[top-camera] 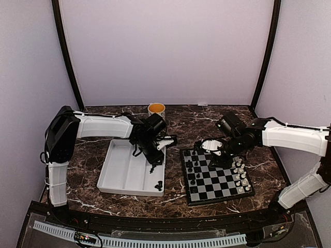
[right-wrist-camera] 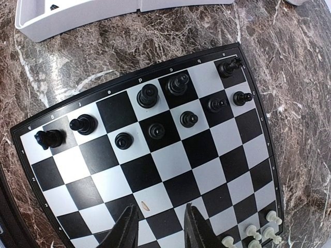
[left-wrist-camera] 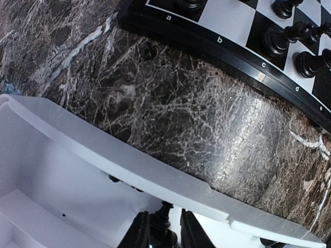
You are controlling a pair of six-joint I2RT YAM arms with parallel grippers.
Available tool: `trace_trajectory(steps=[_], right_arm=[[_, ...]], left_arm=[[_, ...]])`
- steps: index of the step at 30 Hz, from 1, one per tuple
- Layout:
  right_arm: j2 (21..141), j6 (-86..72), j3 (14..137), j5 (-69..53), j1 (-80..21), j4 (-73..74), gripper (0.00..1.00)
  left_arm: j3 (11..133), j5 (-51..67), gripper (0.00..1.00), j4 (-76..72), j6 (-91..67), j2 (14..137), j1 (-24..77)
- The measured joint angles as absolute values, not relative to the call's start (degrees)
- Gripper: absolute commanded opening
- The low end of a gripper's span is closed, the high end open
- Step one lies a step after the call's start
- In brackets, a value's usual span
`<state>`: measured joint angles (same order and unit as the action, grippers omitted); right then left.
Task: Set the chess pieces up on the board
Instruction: Pick up the pawn from the storage box.
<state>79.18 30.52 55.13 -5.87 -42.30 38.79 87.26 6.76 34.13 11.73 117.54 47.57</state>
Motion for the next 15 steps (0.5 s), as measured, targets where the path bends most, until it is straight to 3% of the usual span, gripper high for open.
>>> trace_trajectory(steps=[10, 15], right_arm=[[79.7, 30.5, 55.1, -6.5, -42.3, 38.8, 0.33], [79.8, 30.5, 55.2, -6.6, -42.3, 38.8, 0.33]], left_arm=[[87.1, 6.8, 0.24, 34.1, 13.9, 119.5, 47.0], [86.7, 6.5, 0.2, 34.1, 14.3, 119.5, 47.0]])
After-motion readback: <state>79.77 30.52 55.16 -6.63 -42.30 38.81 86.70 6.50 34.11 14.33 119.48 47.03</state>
